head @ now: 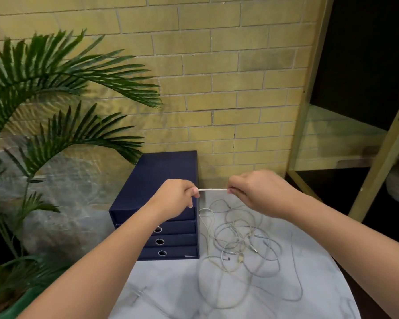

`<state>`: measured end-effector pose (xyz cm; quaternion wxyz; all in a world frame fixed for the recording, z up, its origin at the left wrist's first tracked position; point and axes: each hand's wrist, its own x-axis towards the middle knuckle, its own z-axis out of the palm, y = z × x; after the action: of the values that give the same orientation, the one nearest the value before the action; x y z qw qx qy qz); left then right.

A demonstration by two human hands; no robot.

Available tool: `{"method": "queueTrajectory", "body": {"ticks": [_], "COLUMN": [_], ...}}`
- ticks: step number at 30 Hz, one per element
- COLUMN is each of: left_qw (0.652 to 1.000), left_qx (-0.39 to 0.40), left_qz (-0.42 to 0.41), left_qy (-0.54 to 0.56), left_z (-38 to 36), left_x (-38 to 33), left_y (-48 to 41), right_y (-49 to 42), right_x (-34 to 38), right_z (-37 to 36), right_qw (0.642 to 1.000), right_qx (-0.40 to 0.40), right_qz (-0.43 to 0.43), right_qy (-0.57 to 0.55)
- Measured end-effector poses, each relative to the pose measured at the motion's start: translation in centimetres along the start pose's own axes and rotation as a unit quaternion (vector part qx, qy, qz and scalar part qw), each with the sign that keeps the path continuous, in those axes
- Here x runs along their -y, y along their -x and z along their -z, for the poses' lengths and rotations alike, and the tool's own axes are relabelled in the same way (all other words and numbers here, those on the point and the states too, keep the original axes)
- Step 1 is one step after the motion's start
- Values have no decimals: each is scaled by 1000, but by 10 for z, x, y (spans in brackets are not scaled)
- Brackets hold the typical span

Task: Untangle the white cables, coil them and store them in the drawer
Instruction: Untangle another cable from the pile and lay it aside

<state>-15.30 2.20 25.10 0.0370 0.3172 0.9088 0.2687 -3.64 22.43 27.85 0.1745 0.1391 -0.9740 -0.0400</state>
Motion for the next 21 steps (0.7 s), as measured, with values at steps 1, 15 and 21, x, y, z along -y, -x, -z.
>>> {"method": "queueTrajectory", "body": {"ticks": [1,15,21], "left_qw": [1000,996,996], "left_qx": [3,5,2], "left_qz": [2,-14,-25], "left_qy": [10,93,80], "left_z": [2,5,5], "left_x": [4,28,21], "left_y": [2,7,11], "right_y": [1,-11,-13], "right_x": [-1,-19,-30], "right_z": [-2,1,-3], "right_qw": [999,938,963], "right_qx": [15,8,-43], "right_qz": [-27,-212,-202], "right_qy": [10,-273,-171]}}
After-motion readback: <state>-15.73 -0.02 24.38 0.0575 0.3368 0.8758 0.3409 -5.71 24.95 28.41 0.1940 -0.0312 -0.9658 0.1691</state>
